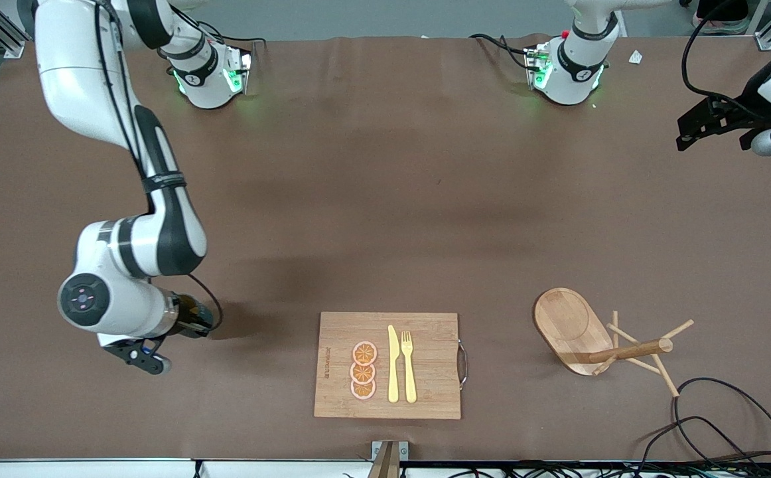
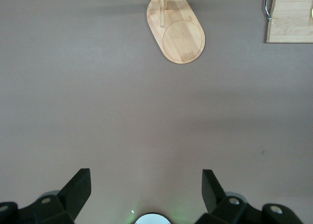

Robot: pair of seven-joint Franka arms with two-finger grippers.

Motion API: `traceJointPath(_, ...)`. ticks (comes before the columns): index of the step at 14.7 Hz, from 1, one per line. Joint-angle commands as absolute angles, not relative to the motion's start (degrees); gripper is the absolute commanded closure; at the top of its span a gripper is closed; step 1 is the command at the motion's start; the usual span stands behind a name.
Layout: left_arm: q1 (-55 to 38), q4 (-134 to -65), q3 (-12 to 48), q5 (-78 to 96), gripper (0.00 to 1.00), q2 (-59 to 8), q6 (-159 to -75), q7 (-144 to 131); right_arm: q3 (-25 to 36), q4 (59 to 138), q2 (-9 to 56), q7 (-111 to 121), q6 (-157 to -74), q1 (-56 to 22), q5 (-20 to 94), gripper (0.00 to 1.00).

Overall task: Transfer cup from left to right arm and place
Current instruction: 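Carry the teal mug with the right gripper away from the cutting board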

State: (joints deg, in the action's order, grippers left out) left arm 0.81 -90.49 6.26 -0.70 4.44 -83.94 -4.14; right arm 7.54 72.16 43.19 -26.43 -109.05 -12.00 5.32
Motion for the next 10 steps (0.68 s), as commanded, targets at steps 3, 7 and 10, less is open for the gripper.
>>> traceJointPath(3, 0.70, -90.88, 6.50, -0.53, 0.00, 5.19, -83.94, -3.25, 6.42, 74.88, 42.45, -13.74, -107.40, -5.02, 4.83, 0.99)
traceJointPath(7, 0.70, -90.88, 6.50, -0.53, 0.00, 5.19, -83.50, -3.34, 6.24, 76.11, 42.98, -9.84, -108.28, -2.64, 5.01, 0.99)
traceJointPath(10, 0.88, -90.88, 6.50, -0.62, 0.00, 5.19, -83.15, -3.34, 6.15, 78.04, 43.07, -9.84, -109.95, -2.37, 5.62, 0.98)
